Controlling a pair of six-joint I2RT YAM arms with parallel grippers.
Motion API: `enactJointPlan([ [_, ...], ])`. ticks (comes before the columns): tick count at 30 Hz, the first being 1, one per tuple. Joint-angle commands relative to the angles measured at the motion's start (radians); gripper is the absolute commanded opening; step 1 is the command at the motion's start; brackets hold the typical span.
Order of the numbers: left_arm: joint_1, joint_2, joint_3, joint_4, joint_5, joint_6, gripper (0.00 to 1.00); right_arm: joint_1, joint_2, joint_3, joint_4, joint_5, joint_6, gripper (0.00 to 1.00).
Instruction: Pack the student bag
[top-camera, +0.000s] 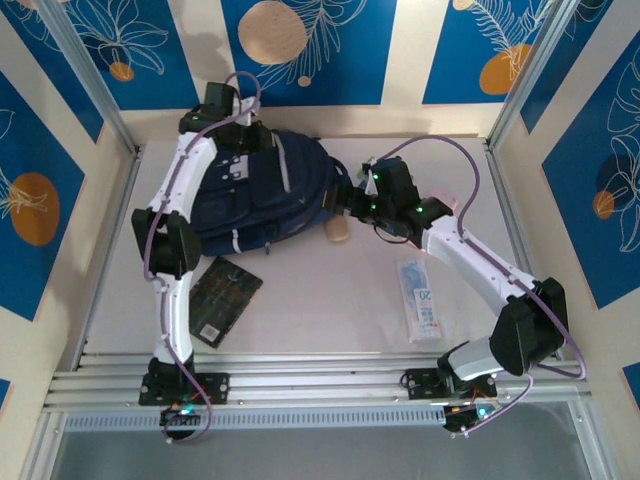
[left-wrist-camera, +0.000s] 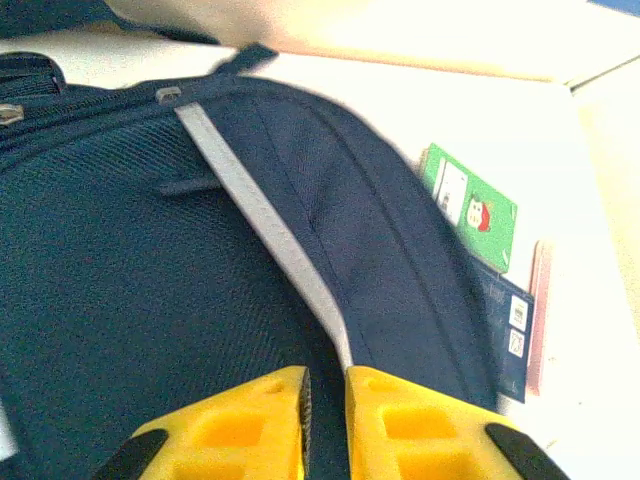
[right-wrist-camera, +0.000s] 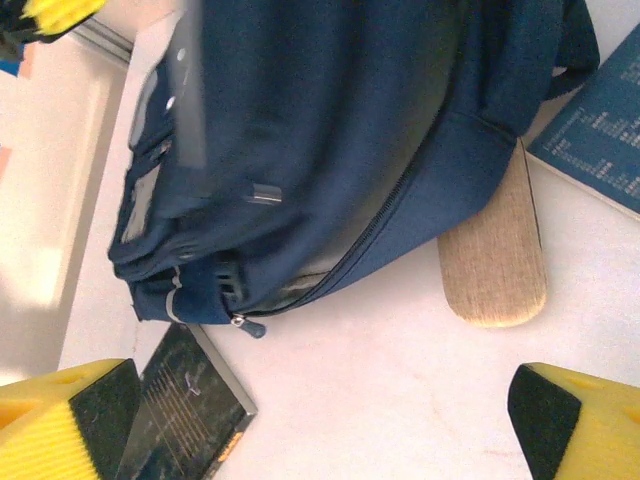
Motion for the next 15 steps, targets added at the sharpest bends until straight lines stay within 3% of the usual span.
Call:
enactJointPlan([
  [1, -0.046, 0.010, 0.034, 0.042, 0.011, -0.037, 0.32, 0.007, -0.041, -0.044, 0.020, -0.015, -0.030, 0.96],
  [4, -0.046, -0.031, 0.022, 0.027, -0.021, -0.069, 0.43, 0.012, -0.070, -0.081, 0.047, -0.045, -0.044, 0.95],
  [7, -0.046, -0.159, -0.091, 0.024, -0.110, -0.090, 0.46, 0.040, -0.083, -0.093, 0.045, -0.065, -0.084, 0.94],
  [10, -0.042, -0.368, -0.347, 0.076, -0.217, -0.157, 0.49, 0.092, -0.072, -0.093, 0.032, -0.073, -0.136, 0.92],
  [12, -0.032, -0.527, -0.564, 0.146, -0.229, -0.224, 0.49, 0.139, -0.055, -0.093, 0.034, -0.084, -0.161, 0.92],
  [15, -0.028, -0.771, -0.884, 0.214, -0.301, -0.355, 0.59, 0.190, -0.019, -0.113, 0.091, -0.155, -0.150, 0.91],
])
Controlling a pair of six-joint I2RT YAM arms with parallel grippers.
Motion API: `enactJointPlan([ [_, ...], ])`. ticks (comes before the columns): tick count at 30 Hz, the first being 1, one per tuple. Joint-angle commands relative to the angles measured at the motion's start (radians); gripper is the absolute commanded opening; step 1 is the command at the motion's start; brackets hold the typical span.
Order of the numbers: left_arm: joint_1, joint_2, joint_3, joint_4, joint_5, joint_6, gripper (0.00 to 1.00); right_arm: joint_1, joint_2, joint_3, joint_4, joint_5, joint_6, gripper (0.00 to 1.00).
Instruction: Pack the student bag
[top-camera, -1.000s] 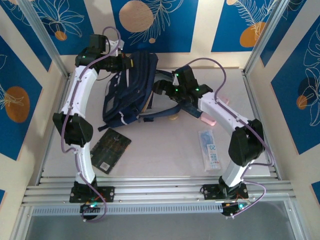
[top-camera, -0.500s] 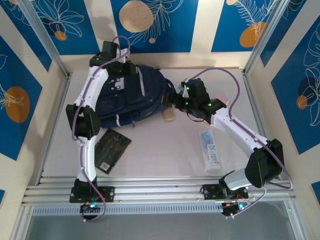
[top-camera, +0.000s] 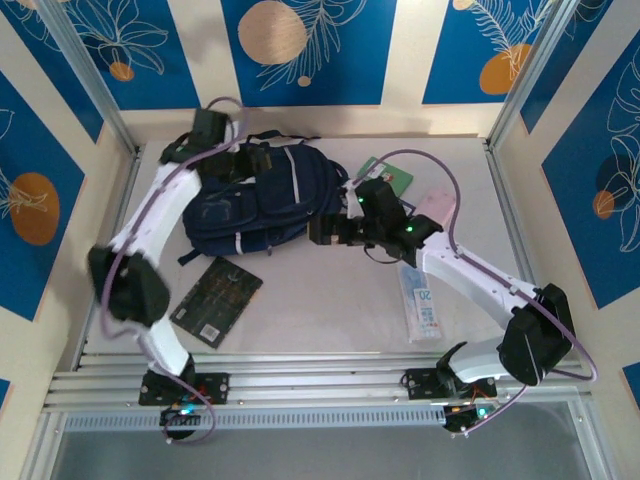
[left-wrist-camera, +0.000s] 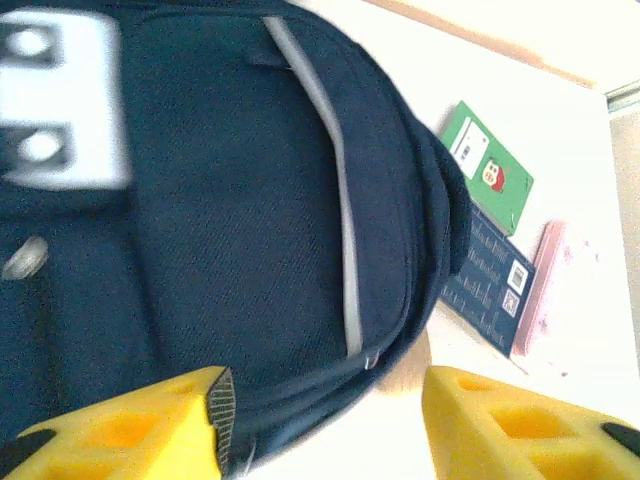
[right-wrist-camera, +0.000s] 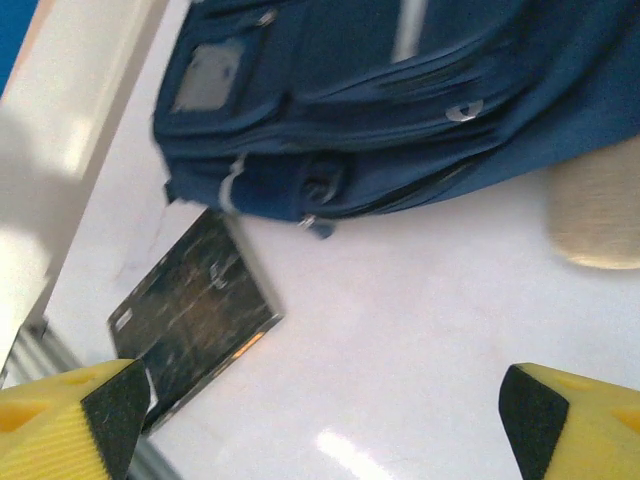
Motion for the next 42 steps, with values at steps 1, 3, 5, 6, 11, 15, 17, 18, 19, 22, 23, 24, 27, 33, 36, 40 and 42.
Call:
enactJointPlan([
  [1, 0.009, -0.233, -0.242, 0.045, -0.144, -0.189, 0.66, 0.052, 0.042, -0.028, 0.077, -0.094, -0.038, 0.91],
  [3, 0.018, -0.342, -0.378, -0.042, -0.227, -0.298, 0.82, 0.102, 0.094, -0.011, 0.099, -0.109, -0.046, 0.90],
  [5, 0.034, -0.433, -0.509, -0.101, -0.247, -0.370, 0.89, 0.158, 0.174, 0.037, 0.093, -0.129, -0.058, 0.90],
  [6, 0.049, -0.479, -0.576, -0.119, -0.242, -0.398, 0.91, 0.180, 0.225, 0.073, 0.079, -0.146, -0.061, 0.90],
  [11, 0.136, -0.696, -0.876, -0.135, -0.244, -0.498, 1.00, 0.244, 0.454, 0.258, 0.023, -0.205, -0.060, 0.87],
  [15, 0.194, -0.830, -1.011, -0.158, -0.274, -0.553, 1.00, 0.260, 0.604, 0.390, -0.033, -0.198, -0.052, 0.86],
  [17, 0.202, -0.863, -1.060, -0.162, -0.286, -0.568, 1.00, 0.258, 0.650, 0.425, -0.038, -0.191, -0.038, 0.86],
  [18, 0.205, -0.874, -1.089, -0.158, -0.290, -0.580, 1.00, 0.255, 0.672, 0.440, -0.035, -0.197, -0.036, 0.86],
  [19, 0.210, -0.876, -1.119, -0.142, -0.285, -0.590, 1.00, 0.252, 0.692, 0.456, -0.032, -0.205, -0.034, 0.86],
  [22, 0.224, -0.858, -1.187, -0.090, -0.273, -0.630, 0.98, 0.236, 0.756, 0.509, -0.042, -0.238, -0.020, 0.85],
  [23, 0.225, -0.851, -1.198, -0.076, -0.281, -0.638, 0.97, 0.231, 0.776, 0.529, -0.049, -0.250, -0.013, 0.84],
  [24, 0.227, -0.846, -1.207, -0.057, -0.291, -0.640, 0.96, 0.227, 0.796, 0.549, -0.056, -0.267, -0.008, 0.82],
  [27, 0.230, -0.854, -1.237, -0.012, -0.310, -0.659, 0.91, 0.222, 0.853, 0.600, -0.076, -0.316, -0.006, 0.75],
  [33, 0.231, -0.833, -1.277, 0.076, -0.301, -0.675, 0.85, 0.227, 0.927, 0.686, -0.132, -0.332, -0.019, 0.66],
  [36, 0.231, -0.806, -1.298, 0.124, -0.276, -0.674, 0.83, 0.241, 0.939, 0.702, -0.161, -0.331, -0.042, 0.65],
  [40, 0.231, -0.749, -1.317, 0.219, -0.211, -0.658, 0.81, 0.264, 0.921, 0.676, -0.178, -0.332, -0.070, 0.59],
  [42, 0.232, -0.714, -1.320, 0.270, -0.166, -0.637, 0.79, 0.270, 0.897, 0.637, -0.164, -0.332, -0.067, 0.58],
])
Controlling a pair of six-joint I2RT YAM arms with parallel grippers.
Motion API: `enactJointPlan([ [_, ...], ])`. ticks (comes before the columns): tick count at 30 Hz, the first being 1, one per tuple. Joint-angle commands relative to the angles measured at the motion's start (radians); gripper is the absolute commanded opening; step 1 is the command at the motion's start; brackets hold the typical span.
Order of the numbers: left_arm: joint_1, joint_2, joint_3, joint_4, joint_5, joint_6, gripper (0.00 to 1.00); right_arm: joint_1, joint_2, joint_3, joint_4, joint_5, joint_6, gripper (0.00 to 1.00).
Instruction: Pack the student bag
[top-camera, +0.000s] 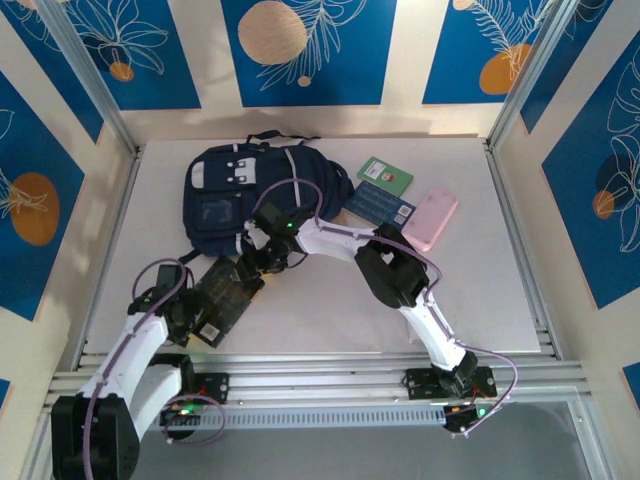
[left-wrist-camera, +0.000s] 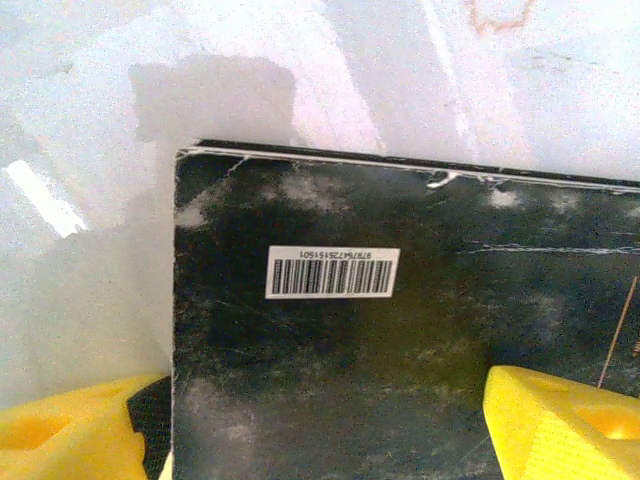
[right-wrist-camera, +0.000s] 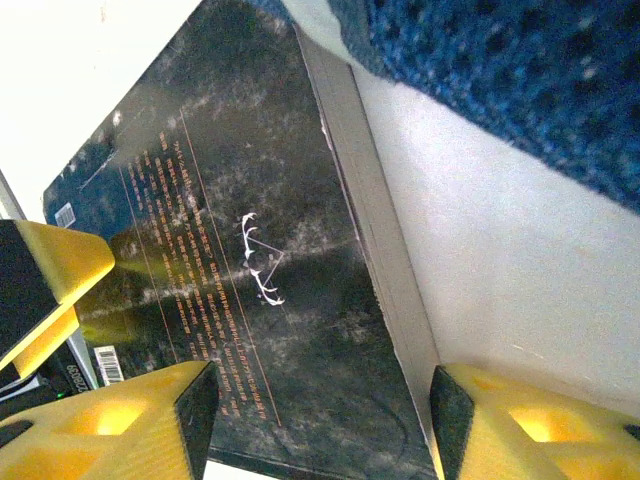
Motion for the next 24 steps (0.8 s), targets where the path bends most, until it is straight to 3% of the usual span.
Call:
enactJointPlan([
  [1, 0.007, 0.073, -0.049, 0.253, 0.147, 0.014, 0.79, 0.040, -0.044, -0.053, -0.022, -0.050, -0.018, 0.58],
  [11, -0.061, 0.115, -0.035, 0.287, 0.298, 0.075, 0.76, 0.053, -0.221, -0.352, 0.088, -0.057, 0.010, 0.58],
  [17, -0.255, 0.187, 0.032, 0.334, 0.288, 0.133, 0.77, 0.063, -0.337, -0.532, 0.148, -0.097, 0.016, 0.58],
  [24, -0.464, 0.505, 0.209, 0.438, 0.352, 0.226, 0.78, 0.069, -0.454, -0.666, 0.123, 0.006, 0.008, 0.58],
])
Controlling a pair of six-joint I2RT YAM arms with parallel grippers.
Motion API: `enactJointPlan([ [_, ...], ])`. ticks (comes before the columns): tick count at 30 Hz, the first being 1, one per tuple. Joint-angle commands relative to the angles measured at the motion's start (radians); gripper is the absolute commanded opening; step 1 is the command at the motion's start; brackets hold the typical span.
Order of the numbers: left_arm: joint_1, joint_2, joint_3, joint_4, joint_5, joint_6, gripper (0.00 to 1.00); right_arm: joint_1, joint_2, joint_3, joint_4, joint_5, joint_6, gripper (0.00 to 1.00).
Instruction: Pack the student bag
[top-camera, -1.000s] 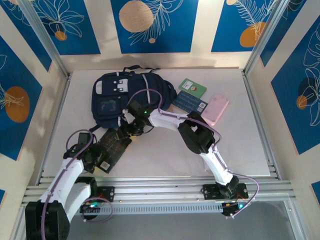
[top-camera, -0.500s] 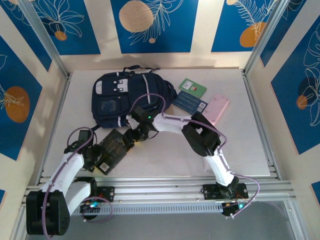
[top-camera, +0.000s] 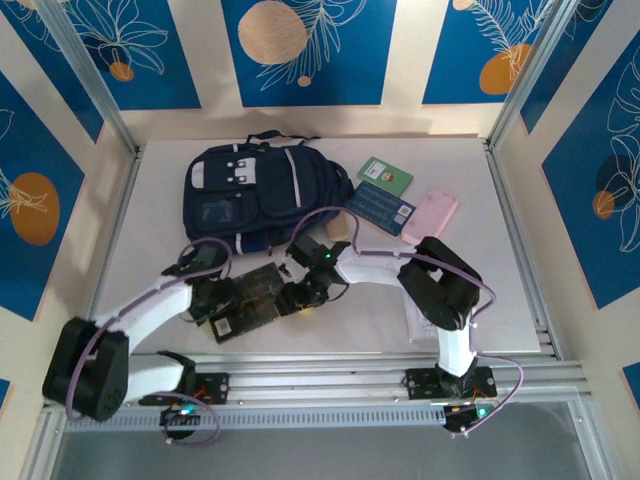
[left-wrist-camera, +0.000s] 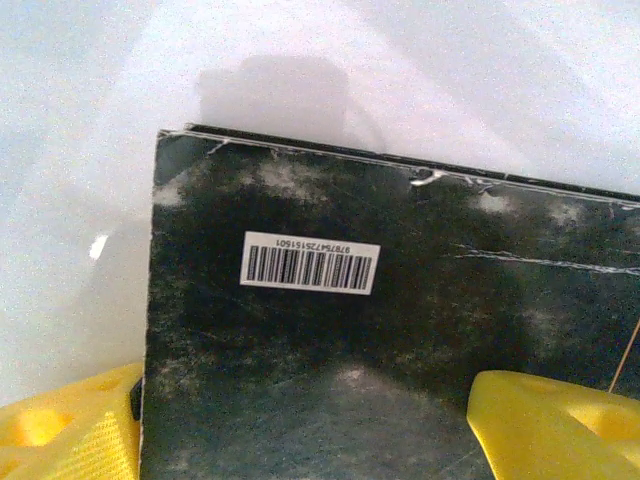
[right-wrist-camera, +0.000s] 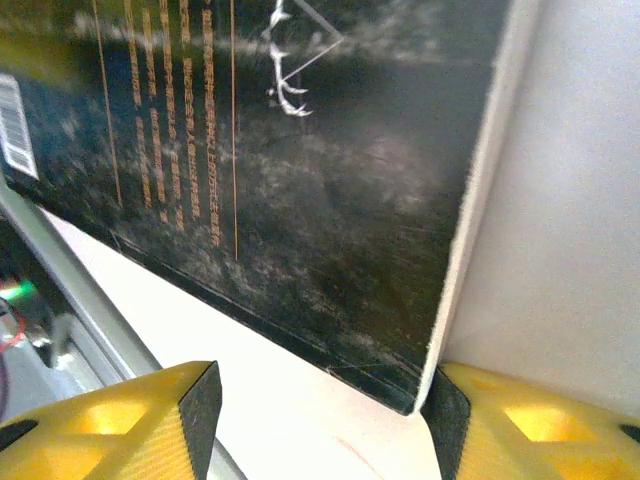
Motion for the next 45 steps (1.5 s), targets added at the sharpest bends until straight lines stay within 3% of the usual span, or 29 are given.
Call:
enactJointPlan([
  [1, -0.140, 0.163, 0.033, 0.364, 0.366, 0.027, 0.78, 0.038, -0.064, -0.057, 0.028, -0.009, 0.001, 0.58],
  [6, -0.243, 0.238, 0.152, 0.366, 0.351, 0.091, 0.78, 0.018, -0.180, -0.129, -0.069, 0.119, 0.020, 0.66],
  [11, -0.246, 0.233, 0.200, 0.304, 0.312, 0.145, 0.81, -0.019, -0.281, -0.178, -0.155, 0.222, 0.039, 0.82],
  [13, -0.246, 0.225, 0.207, 0.287, 0.313, 0.172, 0.84, -0.063, -0.319, -0.209, -0.135, 0.197, 0.055, 0.86],
  [17, -0.244, 0.222, 0.207, 0.287, 0.327, 0.215, 0.87, -0.186, -0.351, -0.264, -0.006, 0.021, 0.121, 0.86],
  [22, -0.244, 0.273, 0.199, 0.367, 0.423, 0.240, 0.86, -0.312, -0.297, -0.277, 0.126, -0.126, 0.165, 0.79],
  [26, -0.244, 0.303, 0.205, 0.385, 0.446, 0.244, 0.83, -0.367, -0.286, -0.252, 0.095, -0.081, 0.149, 0.77],
  [34, -0.246, 0.319, 0.218, 0.357, 0.415, 0.251, 0.78, -0.404, -0.345, -0.260, -0.034, 0.146, 0.113, 0.75],
  [40, -0.246, 0.337, 0.229, 0.355, 0.417, 0.254, 0.76, -0.411, -0.314, -0.265, -0.054, 0.163, 0.108, 0.75],
  [45, -0.247, 0.346, 0.236, 0.357, 0.421, 0.254, 0.73, -0.413, -0.285, -0.276, 0.006, 0.075, 0.109, 0.73],
])
